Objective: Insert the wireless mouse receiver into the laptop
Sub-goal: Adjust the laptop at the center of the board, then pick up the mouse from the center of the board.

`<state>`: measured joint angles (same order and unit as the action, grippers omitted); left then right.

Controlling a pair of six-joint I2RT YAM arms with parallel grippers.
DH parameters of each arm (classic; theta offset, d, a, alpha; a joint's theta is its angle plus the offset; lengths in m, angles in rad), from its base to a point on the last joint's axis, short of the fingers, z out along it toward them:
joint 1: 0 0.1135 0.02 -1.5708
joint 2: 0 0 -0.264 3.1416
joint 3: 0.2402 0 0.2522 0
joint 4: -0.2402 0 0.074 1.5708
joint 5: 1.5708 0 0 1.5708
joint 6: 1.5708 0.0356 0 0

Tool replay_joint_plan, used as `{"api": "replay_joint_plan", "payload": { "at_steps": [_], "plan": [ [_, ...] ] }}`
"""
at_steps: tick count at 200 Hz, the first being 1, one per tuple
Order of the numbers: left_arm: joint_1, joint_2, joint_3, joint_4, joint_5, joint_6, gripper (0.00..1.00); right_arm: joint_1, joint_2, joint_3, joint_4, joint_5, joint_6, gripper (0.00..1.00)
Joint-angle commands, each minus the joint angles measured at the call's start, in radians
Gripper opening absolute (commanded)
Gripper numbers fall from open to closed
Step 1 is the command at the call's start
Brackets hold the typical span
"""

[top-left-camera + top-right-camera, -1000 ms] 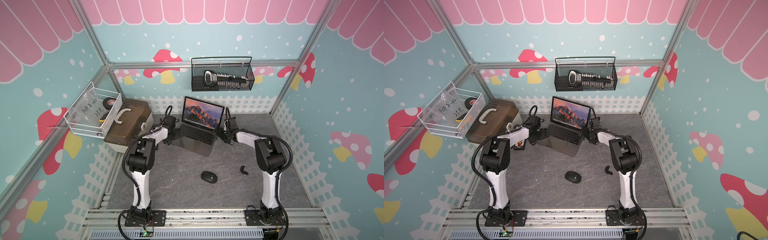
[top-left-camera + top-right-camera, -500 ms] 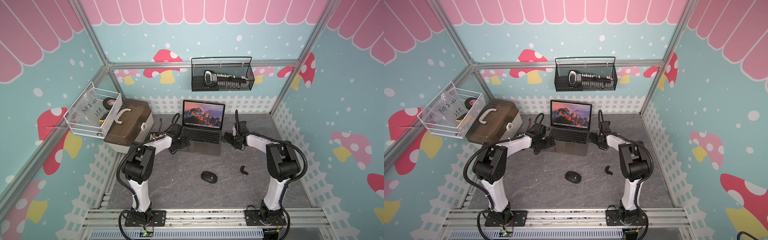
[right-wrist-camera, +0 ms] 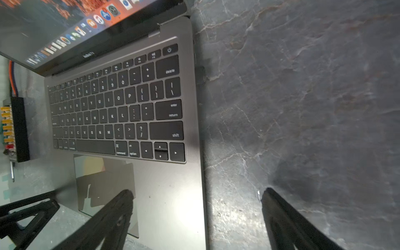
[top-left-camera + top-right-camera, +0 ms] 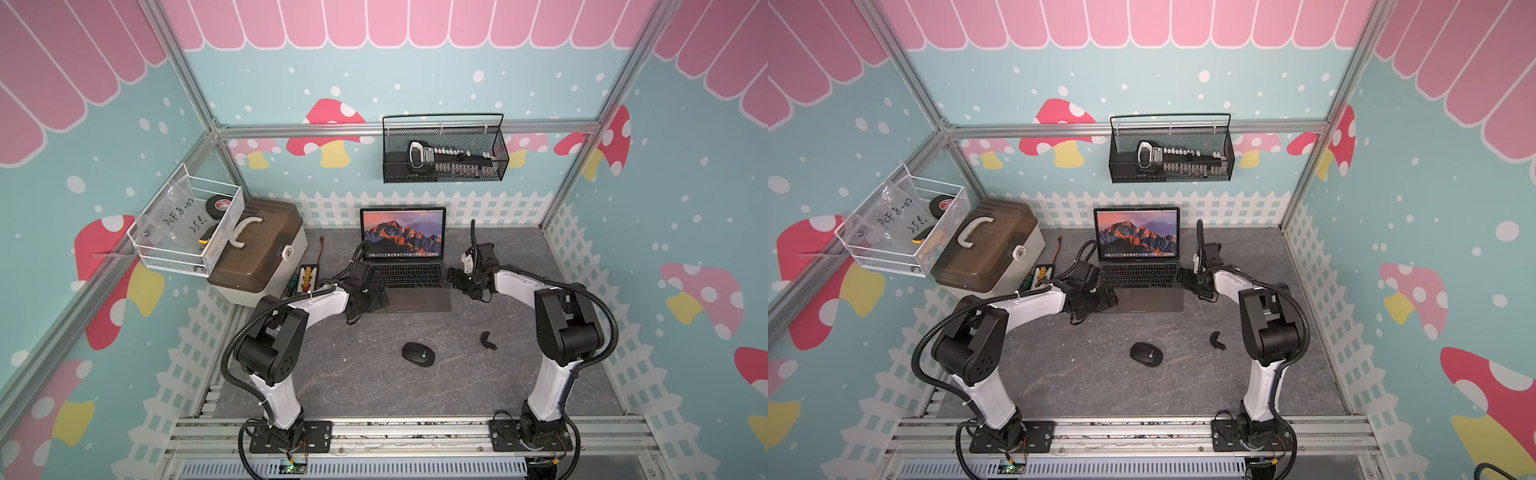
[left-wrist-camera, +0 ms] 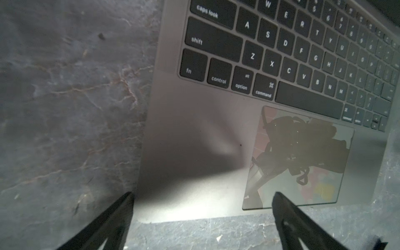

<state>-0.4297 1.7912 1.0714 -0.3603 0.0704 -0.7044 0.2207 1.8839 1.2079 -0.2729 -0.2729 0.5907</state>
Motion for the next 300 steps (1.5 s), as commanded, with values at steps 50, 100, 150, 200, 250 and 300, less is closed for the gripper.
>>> {"api": "replay_joint_plan", "payload": {
  "at_steps": [50, 100, 150, 200, 250, 300],
  "plan": [
    [0.015, -0.245, -0.103, 0.071, -0.032, 0.085, 0.99, 0.031, -0.23, -0.235, -0.142, 0.062, -0.088, 0.94],
    [0.047, -0.436, -0.272, 0.165, -0.077, 0.114, 0.99, 0.385, -0.437, -0.392, -0.076, 0.037, -0.318, 0.94],
    [0.082, -0.558, -0.373, 0.204, -0.095, 0.092, 0.99, 0.514, -0.373, -0.4, 0.016, 0.03, -0.366, 0.93],
    [0.112, -0.637, -0.418, 0.192, -0.108, 0.096, 0.99, 0.603, -0.341, -0.416, 0.009, 0.069, -0.373, 0.91],
    [0.129, -0.668, -0.438, 0.199, -0.083, 0.098, 0.99, 0.698, -0.395, -0.491, 0.025, 0.308, -0.332, 0.85],
    [0.141, -0.669, -0.462, 0.252, -0.042, 0.104, 1.0, 0.713, -0.385, -0.515, 0.057, 0.345, -0.342, 0.81]
  ]
}}
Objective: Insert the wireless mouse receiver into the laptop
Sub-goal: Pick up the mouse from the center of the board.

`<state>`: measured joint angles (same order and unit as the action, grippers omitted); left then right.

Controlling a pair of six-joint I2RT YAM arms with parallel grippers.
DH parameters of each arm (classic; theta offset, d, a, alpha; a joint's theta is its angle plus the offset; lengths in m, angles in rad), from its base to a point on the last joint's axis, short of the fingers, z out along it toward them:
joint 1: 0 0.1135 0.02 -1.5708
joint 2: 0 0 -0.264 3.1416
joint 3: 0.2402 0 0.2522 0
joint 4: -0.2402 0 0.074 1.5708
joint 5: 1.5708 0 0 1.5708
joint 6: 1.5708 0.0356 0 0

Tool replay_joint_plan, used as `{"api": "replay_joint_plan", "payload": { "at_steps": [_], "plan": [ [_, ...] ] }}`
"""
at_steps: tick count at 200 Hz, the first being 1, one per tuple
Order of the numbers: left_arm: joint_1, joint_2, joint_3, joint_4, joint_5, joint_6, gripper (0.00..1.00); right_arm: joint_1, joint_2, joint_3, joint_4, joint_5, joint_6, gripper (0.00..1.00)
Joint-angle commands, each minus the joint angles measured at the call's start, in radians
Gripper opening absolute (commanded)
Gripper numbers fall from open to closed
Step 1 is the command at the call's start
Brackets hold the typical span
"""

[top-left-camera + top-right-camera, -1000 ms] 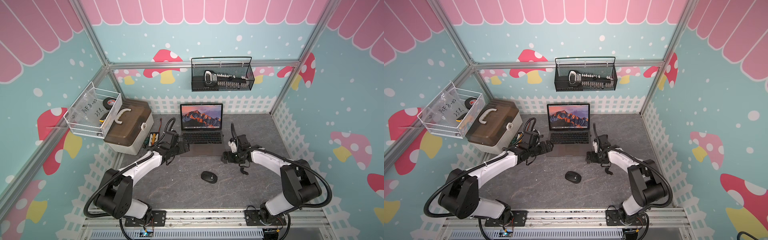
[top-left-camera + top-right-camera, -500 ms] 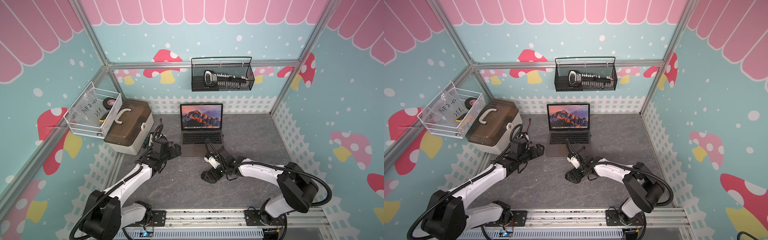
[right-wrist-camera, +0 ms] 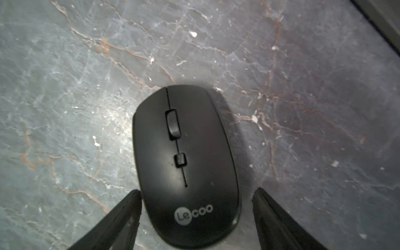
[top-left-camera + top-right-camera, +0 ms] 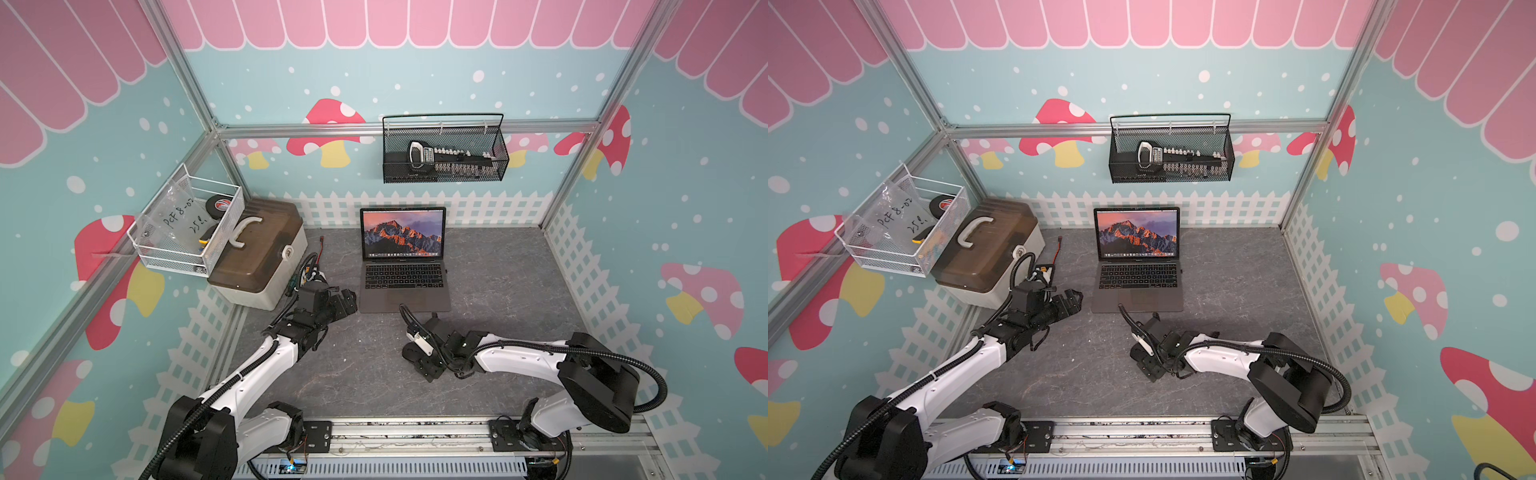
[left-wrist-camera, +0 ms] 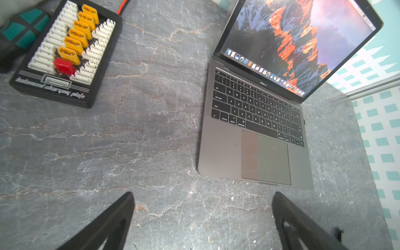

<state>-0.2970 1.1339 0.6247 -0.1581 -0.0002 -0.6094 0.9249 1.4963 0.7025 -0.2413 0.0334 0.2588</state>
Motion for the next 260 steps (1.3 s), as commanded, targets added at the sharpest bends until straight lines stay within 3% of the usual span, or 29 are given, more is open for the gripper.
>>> {"api": "replay_joint_plan", "payload": {
  "at_steps": [1, 41, 73, 95, 119, 133, 157, 181, 201, 228, 260],
  "plan": [
    [0.009, -0.011, -0.016, 0.052, 0.03, 0.011, 0.99, 0.01, 0.003, -0.01, 0.026, 0.039, -0.01, 0.81],
    [0.024, 0.01, -0.013, 0.064, 0.025, 0.037, 0.99, 0.028, 0.04, -0.002, 0.065, 0.035, -0.021, 0.75],
    [0.03, 0.017, -0.032, 0.134, 0.055, 0.014, 0.99, 0.031, 0.037, -0.01, 0.065, 0.064, 0.02, 0.61],
    [0.026, 0.039, -0.063, 0.289, 0.138, 0.057, 0.96, 0.019, -0.005, -0.006, 0.069, 0.029, 0.037, 0.5],
    [-0.003, 0.066, -0.108, 0.56, 0.206, 0.118, 0.94, -0.108, -0.039, 0.072, -0.009, -0.113, 0.045, 0.37],
    [-0.05, 0.07, -0.137, 0.734, 0.226, 0.224, 0.93, -0.206, -0.064, 0.115, -0.066, -0.215, 0.028, 0.33],
    [-0.161, 0.076, -0.159, 0.891, 0.313, 0.545, 0.96, -0.362, -0.09, 0.191, -0.148, -0.393, 0.005, 0.32],
    [-0.241, 0.085, -0.099, 0.766, 0.413, 0.87, 0.96, -0.461, -0.092, 0.286, -0.243, -0.558, -0.033, 0.32],
    [-0.302, 0.096, -0.012, 0.537, 0.411, 1.113, 0.91, -0.465, -0.087, 0.388, -0.381, -0.558, -0.1, 0.32],
    [-0.37, 0.118, 0.037, 0.433, 0.34, 1.271, 0.9, -0.461, -0.085, 0.455, -0.443, -0.645, -0.136, 0.32],
    [-0.393, 0.15, 0.034, 0.505, 0.347, 1.263, 0.83, -0.438, -0.077, 0.475, -0.468, -0.739, -0.201, 0.32]
  ]
}}
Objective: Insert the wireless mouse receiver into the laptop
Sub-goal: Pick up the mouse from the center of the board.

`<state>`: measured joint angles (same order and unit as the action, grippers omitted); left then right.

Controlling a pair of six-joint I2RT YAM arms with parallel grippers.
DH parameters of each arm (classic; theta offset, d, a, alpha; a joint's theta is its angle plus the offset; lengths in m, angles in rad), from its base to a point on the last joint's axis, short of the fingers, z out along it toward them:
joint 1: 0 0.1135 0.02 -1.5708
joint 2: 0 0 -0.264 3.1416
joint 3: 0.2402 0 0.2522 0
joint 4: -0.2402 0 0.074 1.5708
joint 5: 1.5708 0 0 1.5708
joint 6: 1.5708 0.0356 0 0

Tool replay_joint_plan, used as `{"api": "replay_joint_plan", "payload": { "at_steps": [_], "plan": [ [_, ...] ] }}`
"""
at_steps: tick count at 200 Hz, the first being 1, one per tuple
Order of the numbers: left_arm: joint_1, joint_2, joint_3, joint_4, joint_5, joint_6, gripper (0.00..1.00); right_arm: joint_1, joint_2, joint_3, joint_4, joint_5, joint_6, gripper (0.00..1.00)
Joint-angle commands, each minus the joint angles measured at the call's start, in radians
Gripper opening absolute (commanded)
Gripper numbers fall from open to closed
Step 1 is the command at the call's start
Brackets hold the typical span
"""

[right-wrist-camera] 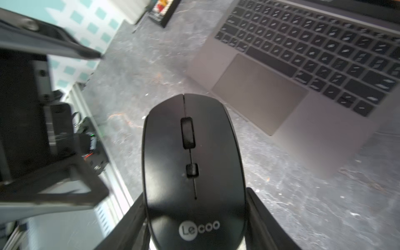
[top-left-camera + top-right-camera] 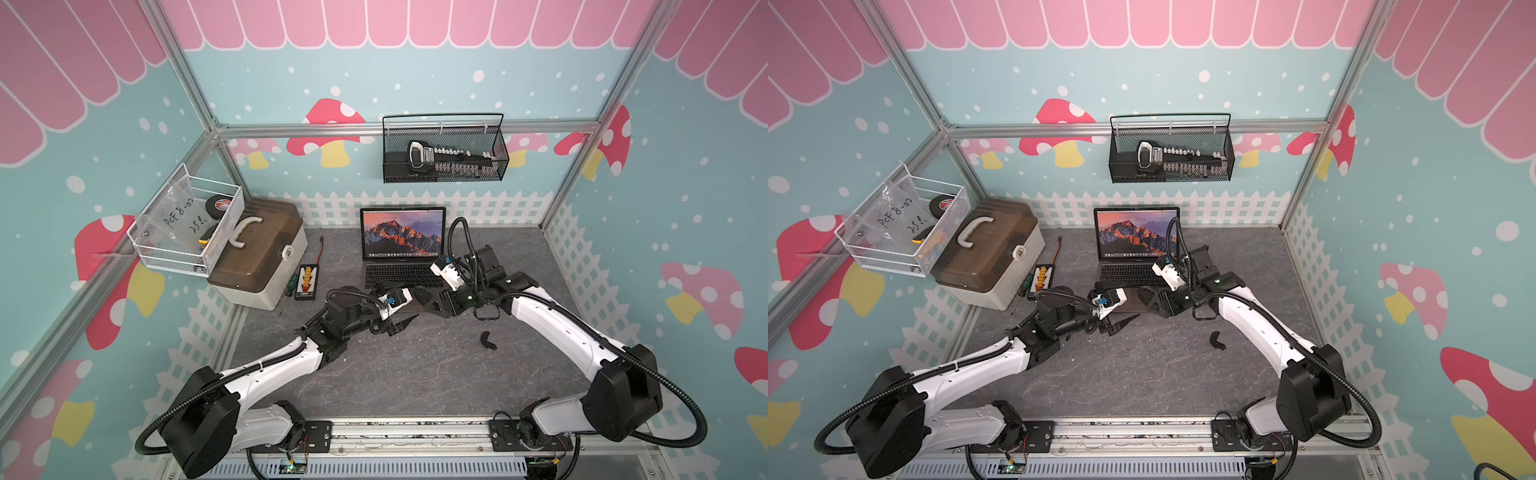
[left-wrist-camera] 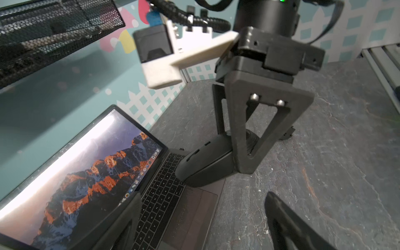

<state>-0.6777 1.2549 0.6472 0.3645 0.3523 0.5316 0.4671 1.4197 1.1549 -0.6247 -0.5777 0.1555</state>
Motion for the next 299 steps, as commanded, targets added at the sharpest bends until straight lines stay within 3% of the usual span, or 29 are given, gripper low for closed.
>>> {"api": "replay_joint_plan", "payload": {
  "at_steps": [1, 53, 102, 127, 147, 192, 219, 240, 273, 299],
  "plan": [
    [-0.013, 0.03, 0.011, -0.012, -0.006, 0.121, 0.82, 0.021, 0.0, 0.023, -0.085, -0.129, -0.099, 0.32],
    [-0.033, 0.067, 0.002, 0.059, 0.078, 0.063, 0.7, 0.067, 0.031, 0.058, -0.126, -0.177, -0.163, 0.32],
    [-0.027, 0.051, -0.011, 0.074, 0.144, -0.028, 0.31, 0.077, 0.03, 0.065, -0.124, -0.126, -0.186, 0.34],
    [-0.009, 0.021, -0.021, 0.019, 0.177, -0.066, 0.09, 0.077, 0.014, 0.066, -0.099, -0.101, -0.188, 0.45],
    [0.014, -0.005, -0.03, -0.023, 0.212, -0.104, 0.01, 0.077, -0.008, 0.065, -0.067, -0.079, -0.203, 0.6],
    [0.095, -0.022, 0.016, -0.139, 0.365, -0.315, 0.0, 0.078, -0.049, 0.069, -0.027, -0.002, -0.291, 0.72],
    [0.105, -0.001, 0.063, -0.24, 0.446, -0.325, 0.0, 0.085, -0.076, 0.05, 0.003, -0.036, -0.434, 0.73],
    [0.11, 0.01, 0.084, -0.272, 0.492, -0.328, 0.0, 0.128, -0.101, 0.041, 0.0, 0.026, -0.578, 0.73],
    [0.124, 0.003, 0.078, -0.237, 0.542, -0.351, 0.0, 0.15, -0.093, 0.066, -0.01, 0.075, -0.665, 0.51],
    [0.128, 0.004, 0.088, -0.268, 0.556, -0.342, 0.0, 0.151, -0.097, 0.076, 0.007, 0.028, -0.659, 0.42]
  ]
}}
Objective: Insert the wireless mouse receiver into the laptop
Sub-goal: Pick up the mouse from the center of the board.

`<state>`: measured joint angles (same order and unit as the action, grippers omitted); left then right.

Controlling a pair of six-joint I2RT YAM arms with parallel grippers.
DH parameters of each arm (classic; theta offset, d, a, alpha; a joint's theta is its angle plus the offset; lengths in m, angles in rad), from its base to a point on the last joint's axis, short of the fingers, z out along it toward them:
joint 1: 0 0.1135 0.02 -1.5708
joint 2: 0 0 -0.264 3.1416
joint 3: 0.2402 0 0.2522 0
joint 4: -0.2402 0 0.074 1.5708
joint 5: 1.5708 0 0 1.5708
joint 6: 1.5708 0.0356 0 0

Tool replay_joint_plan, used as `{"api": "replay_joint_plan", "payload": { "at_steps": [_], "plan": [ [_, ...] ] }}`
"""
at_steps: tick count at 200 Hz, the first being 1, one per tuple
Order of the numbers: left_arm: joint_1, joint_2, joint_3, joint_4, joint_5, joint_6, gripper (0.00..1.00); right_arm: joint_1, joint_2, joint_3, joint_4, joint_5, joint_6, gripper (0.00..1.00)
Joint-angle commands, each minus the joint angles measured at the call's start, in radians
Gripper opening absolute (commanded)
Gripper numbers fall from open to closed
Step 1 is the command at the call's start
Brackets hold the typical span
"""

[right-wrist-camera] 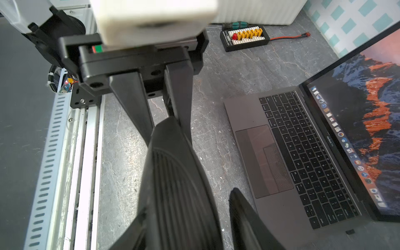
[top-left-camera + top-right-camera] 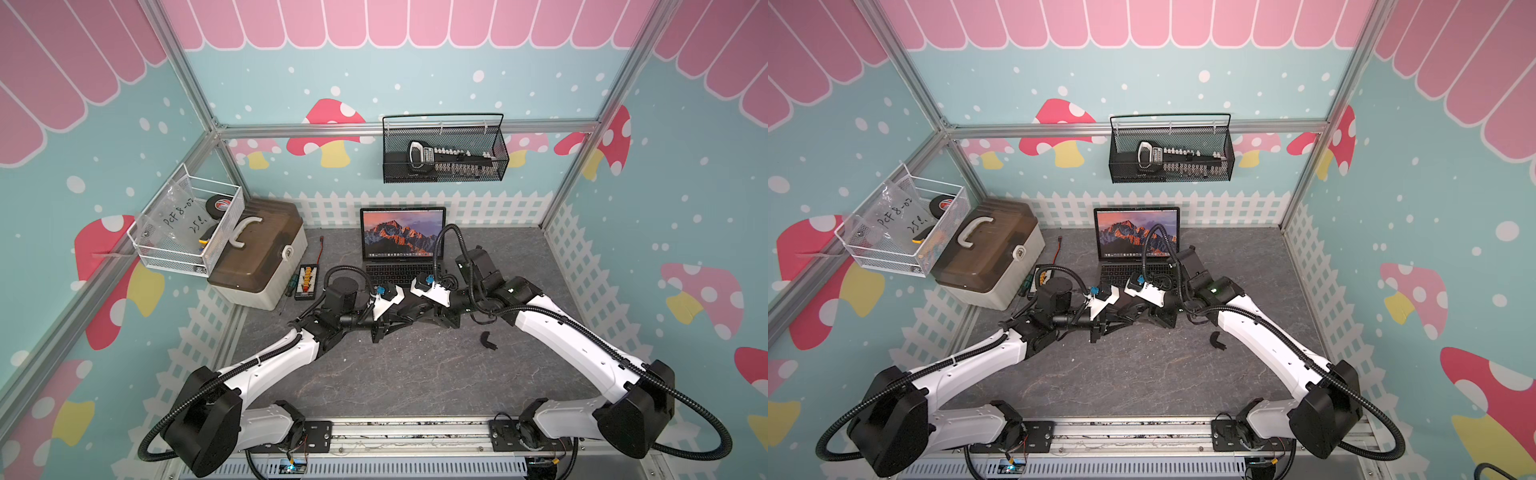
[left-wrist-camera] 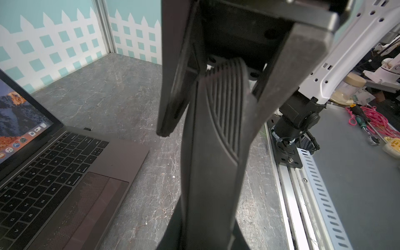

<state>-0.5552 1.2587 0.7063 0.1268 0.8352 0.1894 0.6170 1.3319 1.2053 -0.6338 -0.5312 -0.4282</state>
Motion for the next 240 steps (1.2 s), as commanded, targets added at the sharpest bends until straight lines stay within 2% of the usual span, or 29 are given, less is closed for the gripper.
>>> {"api": "replay_joint_plan", "payload": {
  "at_steps": [1, 36, 59, 67, 72, 77, 82, 100, 118, 126, 150, 171, 199, 215, 240],
  "plan": [
    [0.005, 0.0, 0.03, -0.031, 0.074, 0.0, 0.0, 0.001, -0.009, 0.027, 0.015, -0.021, -0.075, 0.42],
    [0.006, -0.005, 0.034, -0.019, 0.107, -0.013, 0.0, 0.001, 0.001, 0.037, 0.012, -0.088, -0.052, 0.17],
    [0.006, -0.008, 0.033, 0.012, 0.135, -0.046, 0.05, -0.007, 0.001, 0.031, 0.074, -0.141, 0.028, 0.03],
    [0.007, -0.012, 0.028, 0.028, 0.139, -0.06, 0.12, -0.012, 0.003, 0.027, 0.101, -0.152, 0.065, 0.0],
    [0.006, -0.018, 0.024, 0.039, 0.137, -0.07, 0.21, -0.015, 0.004, 0.024, 0.121, -0.158, 0.088, 0.0],
    [0.008, -0.023, 0.019, 0.055, 0.133, -0.082, 0.37, -0.019, 0.005, 0.02, 0.137, -0.162, 0.108, 0.0],
    [0.011, -0.033, 0.008, 0.077, 0.133, -0.092, 0.46, -0.023, 0.005, 0.015, 0.159, -0.162, 0.132, 0.0],
    [0.023, -0.085, -0.073, 0.242, 0.138, -0.162, 0.6, -0.043, 0.01, -0.011, 0.271, -0.155, 0.261, 0.0],
    [0.051, -0.128, -0.172, 0.539, 0.035, -0.394, 0.82, -0.047, 0.025, -0.038, 0.407, -0.112, 0.439, 0.0],
    [0.071, -0.133, -0.197, 0.636, -0.041, -0.522, 0.87, -0.047, 0.038, -0.053, 0.494, -0.111, 0.543, 0.0],
    [0.119, -0.114, -0.196, 0.718, -0.271, -0.865, 0.92, -0.045, 0.071, -0.124, 0.785, -0.118, 0.857, 0.0],
    [0.123, -0.088, -0.205, 0.754, -0.462, -1.035, 0.96, -0.046, 0.092, -0.17, 1.002, -0.094, 1.051, 0.0],
    [0.118, -0.034, -0.25, 0.958, -0.563, -1.128, 1.0, -0.043, 0.122, -0.149, 1.054, -0.066, 1.183, 0.0],
    [0.114, -0.012, -0.246, 1.005, -0.602, -1.169, 1.0, -0.041, 0.151, -0.139, 1.089, -0.071, 1.276, 0.0],
    [0.101, 0.038, -0.243, 1.15, -0.66, -1.264, 0.91, -0.029, 0.193, -0.137, 1.175, -0.081, 1.41, 0.0]
  ]
}}
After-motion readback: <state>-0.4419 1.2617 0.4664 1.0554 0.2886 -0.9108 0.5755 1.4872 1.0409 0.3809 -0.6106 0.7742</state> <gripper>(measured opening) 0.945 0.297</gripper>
